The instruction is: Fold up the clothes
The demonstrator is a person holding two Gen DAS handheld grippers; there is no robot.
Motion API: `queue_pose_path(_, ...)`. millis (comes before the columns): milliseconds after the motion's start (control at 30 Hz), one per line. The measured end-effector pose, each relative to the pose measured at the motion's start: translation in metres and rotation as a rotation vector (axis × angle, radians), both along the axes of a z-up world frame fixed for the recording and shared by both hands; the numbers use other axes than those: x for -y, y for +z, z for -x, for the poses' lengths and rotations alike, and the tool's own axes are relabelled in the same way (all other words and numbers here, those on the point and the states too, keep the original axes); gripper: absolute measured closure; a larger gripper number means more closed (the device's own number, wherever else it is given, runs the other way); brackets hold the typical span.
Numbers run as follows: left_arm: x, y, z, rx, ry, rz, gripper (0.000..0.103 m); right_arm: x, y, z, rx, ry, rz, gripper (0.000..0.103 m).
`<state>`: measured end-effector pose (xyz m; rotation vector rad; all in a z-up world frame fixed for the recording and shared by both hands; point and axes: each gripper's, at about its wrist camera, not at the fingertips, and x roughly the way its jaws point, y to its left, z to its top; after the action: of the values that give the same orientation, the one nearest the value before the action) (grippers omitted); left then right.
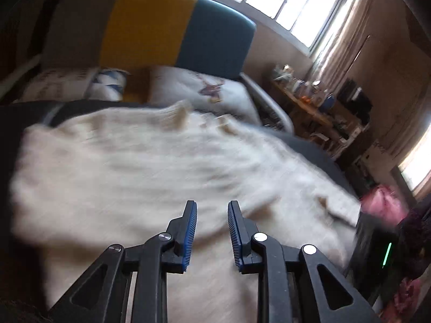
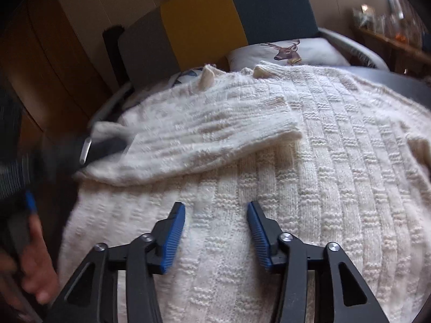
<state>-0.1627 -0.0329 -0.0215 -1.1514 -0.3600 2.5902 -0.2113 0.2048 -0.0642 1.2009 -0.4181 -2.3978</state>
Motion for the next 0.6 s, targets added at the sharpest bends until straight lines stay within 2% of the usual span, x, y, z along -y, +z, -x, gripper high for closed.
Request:
queue_pose_path(133,0.031,-0.017,-0.030,0.039,0.030,0.042,0.080,-0.029,-0.007,0.021,0.128,-0.118,0.234,0.051)
queue_pose_path(233,0.043,-0.029,-0.033,0.074,0.058,0.005,0.080,-0.040,-0.013,0.045,0.189,-0.213,0.311,0.052)
queue_pose_path(267,0.043,-0.031,-0.030,0.082,0.059,0.000,0.080,-0.039,-0.014,0.052,0.202,-0.222,0.313,0.056)
queue_pose_path(300,0.044,-0.033,-0.027,0.090,0.060,-0.003,0.080,-0.037,-0.014,0.058,0.208,-0.226,0.311,0.069)
queue_pose_path(367,0.042,-0.035,-0.019,0.100,0.058,0.000,0.080,-0.028,-0.012,0.074,0.210,-0.218,0.227,0.096)
queue_pose_path(433,0.040,-0.034,-0.011,0.102,0.053,0.007,0.080,-0.022,-0.005,0.083,0.203,-0.200,0.184,0.096)
queue_pose_path(500,0.041,-0.035,0.001,0.117,0.048,-0.006,0.080,-0.019,0.014,0.088,0.157,-0.176,0.185,0.096)
queue_pose_path(600,0.043,-0.039,0.023,0.153,0.017,0.016,0.080,-0.018,0.048,0.091,0.056,-0.152,0.182,0.096)
